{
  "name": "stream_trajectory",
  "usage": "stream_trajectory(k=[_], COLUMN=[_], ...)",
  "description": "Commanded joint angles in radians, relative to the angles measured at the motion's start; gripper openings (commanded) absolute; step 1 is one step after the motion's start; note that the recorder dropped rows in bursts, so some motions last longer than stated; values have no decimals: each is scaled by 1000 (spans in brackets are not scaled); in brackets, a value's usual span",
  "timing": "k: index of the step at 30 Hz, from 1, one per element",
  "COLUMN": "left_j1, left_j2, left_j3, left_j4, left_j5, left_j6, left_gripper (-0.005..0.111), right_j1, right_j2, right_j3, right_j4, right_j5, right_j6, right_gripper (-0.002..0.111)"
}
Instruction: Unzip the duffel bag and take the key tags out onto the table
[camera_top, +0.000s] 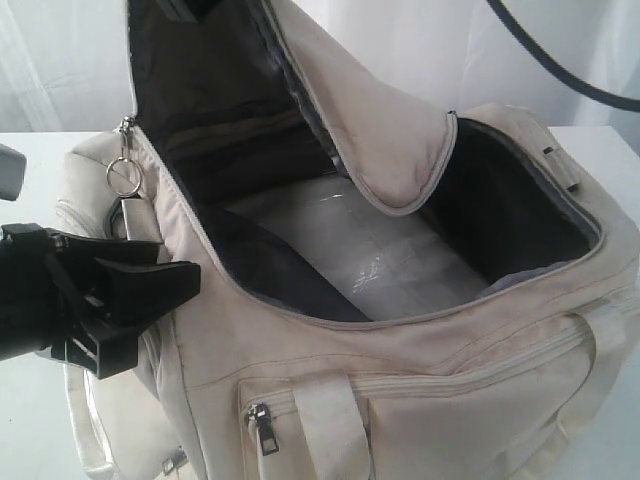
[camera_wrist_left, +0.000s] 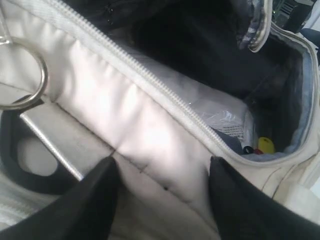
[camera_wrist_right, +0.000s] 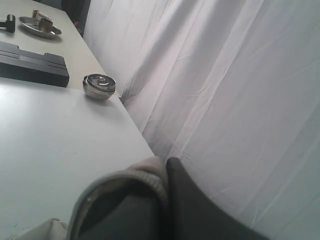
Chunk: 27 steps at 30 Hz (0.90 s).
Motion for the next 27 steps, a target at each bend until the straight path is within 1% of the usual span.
stream_trajectory(k=[1,19,27], left_j1=[-2,-2,-2], left_j2=[-4,-4,-4], left_j3=[7,7,7], left_j4=[18,26,26], left_j5=[36,36,36], left_j6=[-5,-5,-5], left_gripper=[59,59,59], right_j1=[2,2,2], right_j2=[-44,-13,-13], right_j3=[-44,-44,-44], right_j4=[80,80,80], right_j5=[4,12,85], right_j6=[14,14,14], right_gripper=[0,0,0])
